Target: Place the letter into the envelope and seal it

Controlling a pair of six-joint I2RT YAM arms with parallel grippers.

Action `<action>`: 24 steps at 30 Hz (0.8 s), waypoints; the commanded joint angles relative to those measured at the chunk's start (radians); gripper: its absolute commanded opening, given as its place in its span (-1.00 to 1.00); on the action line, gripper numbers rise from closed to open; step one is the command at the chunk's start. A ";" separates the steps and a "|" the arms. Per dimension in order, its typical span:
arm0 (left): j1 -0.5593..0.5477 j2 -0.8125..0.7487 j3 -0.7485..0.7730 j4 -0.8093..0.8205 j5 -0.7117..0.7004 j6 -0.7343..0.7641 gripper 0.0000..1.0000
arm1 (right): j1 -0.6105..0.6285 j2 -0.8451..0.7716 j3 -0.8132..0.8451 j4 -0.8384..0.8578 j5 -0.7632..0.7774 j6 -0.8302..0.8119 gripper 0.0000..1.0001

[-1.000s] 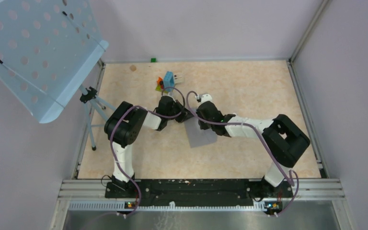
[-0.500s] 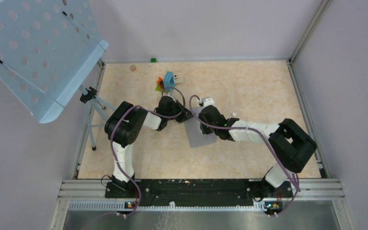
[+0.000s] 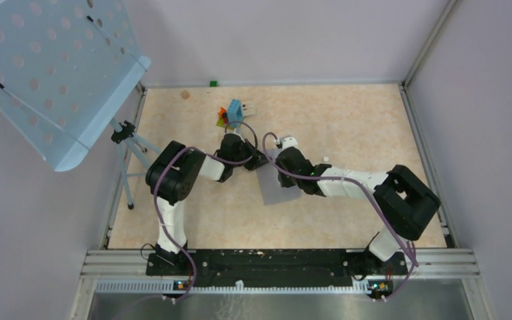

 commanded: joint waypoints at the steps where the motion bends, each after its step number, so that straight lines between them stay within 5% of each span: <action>1: 0.009 0.072 -0.038 -0.157 -0.113 0.043 -1.00 | 0.022 0.081 0.015 -0.113 0.012 0.015 -1.00; 24: 0.010 0.073 -0.032 -0.158 -0.101 0.061 -1.00 | -0.001 0.230 0.150 -0.080 0.074 -0.010 -1.00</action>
